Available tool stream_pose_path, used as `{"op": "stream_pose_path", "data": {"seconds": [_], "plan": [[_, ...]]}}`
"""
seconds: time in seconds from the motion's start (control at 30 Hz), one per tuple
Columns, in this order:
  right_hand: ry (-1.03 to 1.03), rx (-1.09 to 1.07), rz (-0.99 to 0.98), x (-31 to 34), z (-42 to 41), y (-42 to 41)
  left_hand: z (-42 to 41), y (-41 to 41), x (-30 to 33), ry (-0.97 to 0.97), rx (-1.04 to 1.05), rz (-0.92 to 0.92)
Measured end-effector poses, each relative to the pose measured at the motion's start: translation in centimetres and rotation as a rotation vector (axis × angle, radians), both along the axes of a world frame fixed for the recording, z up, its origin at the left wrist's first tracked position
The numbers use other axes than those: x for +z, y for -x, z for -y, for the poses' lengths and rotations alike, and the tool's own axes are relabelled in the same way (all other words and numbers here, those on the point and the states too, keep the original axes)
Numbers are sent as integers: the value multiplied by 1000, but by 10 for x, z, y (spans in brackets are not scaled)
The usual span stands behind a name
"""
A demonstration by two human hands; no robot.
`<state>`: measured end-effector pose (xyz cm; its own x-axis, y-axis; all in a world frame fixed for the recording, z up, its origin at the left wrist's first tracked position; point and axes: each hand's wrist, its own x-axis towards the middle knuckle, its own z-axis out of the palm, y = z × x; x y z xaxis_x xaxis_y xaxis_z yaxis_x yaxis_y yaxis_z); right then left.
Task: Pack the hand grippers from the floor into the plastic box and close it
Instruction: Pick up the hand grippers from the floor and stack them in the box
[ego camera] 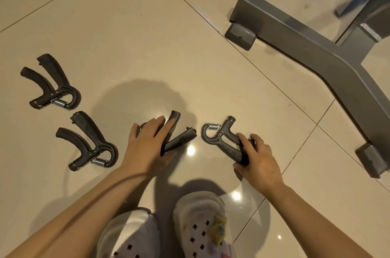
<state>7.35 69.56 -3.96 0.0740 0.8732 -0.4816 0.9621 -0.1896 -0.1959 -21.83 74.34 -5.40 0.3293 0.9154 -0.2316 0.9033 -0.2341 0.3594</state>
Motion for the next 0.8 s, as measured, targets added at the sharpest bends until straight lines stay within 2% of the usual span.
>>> {"op": "stream_pose_path", "data": {"seconds": [0.07, 0.23, 0.4, 0.5, 0.63, 0.8], "plan": [[-10, 57, 57, 1, 0, -3, -12, -21, 1, -66, 11, 38], [35, 145, 106, 11, -5, -5, -25, -52, -6, 7, 51, 53], [75, 174, 24, 19, -12, -10, -29, -54, -4, -48, 119, 72], [46, 172, -37, 38, -18, -11, -29, -50, 11, -14, 163, 143], [-68, 35, -209, 70, -23, -2, -30, -42, 40, 56, 260, 345], [-197, 93, -257, 108, -24, 13, -20, -34, 82, 93, 233, 509]]}}
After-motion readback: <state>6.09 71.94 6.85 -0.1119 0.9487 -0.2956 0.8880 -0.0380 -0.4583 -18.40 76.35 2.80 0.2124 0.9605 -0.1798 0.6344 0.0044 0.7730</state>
